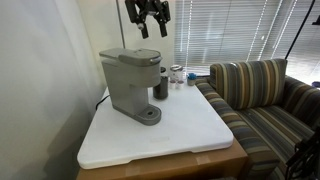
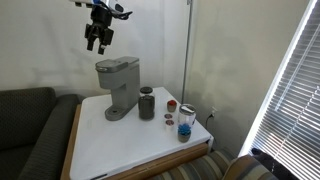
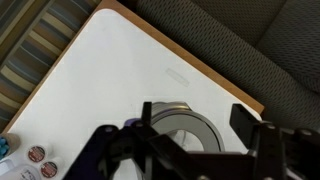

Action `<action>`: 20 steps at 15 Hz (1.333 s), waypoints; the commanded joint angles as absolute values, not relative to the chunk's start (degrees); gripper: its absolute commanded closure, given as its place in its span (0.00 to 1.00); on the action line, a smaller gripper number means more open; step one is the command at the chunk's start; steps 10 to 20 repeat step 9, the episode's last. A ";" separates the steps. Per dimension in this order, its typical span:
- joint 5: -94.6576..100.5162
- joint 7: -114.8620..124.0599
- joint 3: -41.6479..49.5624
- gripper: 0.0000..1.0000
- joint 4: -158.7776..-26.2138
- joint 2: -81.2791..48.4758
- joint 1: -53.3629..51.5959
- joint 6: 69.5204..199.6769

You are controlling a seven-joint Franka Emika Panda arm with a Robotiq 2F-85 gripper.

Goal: Close the coffee machine chamber

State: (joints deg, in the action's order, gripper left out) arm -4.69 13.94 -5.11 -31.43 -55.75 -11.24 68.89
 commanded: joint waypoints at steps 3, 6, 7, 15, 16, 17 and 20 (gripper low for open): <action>-5.05 13.44 -5.42 0.00 -31.57 -54.65 -11.05 66.39; -5.88 11.66 -6.34 0.00 -31.04 -54.77 -10.58 66.32; -6.35 9.44 -6.94 0.00 -30.76 -54.84 -10.32 66.83; -5.51 11.19 -5.94 0.00 -30.37 -55.74 -11.31 67.55; -5.51 11.19 -5.94 0.00 -30.37 -55.74 -11.31 67.55; -5.51 11.19 -5.94 0.00 -30.37 -55.74 -11.31 67.55; -5.51 11.19 -5.94 0.00 -30.37 -55.74 -11.31 67.55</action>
